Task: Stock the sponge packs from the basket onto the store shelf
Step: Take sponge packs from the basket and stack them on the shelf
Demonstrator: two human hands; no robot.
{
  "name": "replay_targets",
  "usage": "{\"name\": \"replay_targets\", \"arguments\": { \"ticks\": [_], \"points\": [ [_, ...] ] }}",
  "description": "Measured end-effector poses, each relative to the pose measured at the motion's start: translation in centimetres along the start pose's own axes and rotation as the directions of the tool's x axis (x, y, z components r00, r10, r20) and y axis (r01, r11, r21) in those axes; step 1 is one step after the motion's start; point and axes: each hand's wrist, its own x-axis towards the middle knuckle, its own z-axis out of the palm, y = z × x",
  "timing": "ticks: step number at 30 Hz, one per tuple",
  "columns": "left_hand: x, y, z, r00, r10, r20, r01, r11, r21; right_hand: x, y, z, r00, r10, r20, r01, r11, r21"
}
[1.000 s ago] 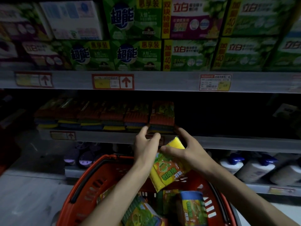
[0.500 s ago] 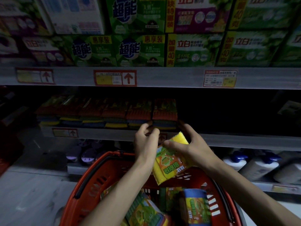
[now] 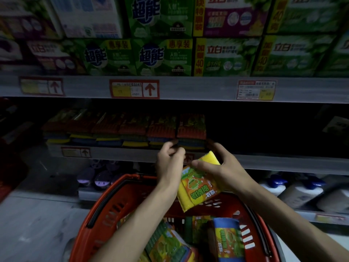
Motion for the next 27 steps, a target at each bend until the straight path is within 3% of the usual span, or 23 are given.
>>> {"name": "replay_targets", "arguments": {
  "ticks": [27],
  "points": [
    [-0.41, 0.38, 0.27, 1.0, -0.007, 0.001, 0.007, 1.0, -0.03, 0.55, 0.68, -0.78, 0.996, 0.057, 0.068, -0.057, 0.998, -0.011]
  ]
}}
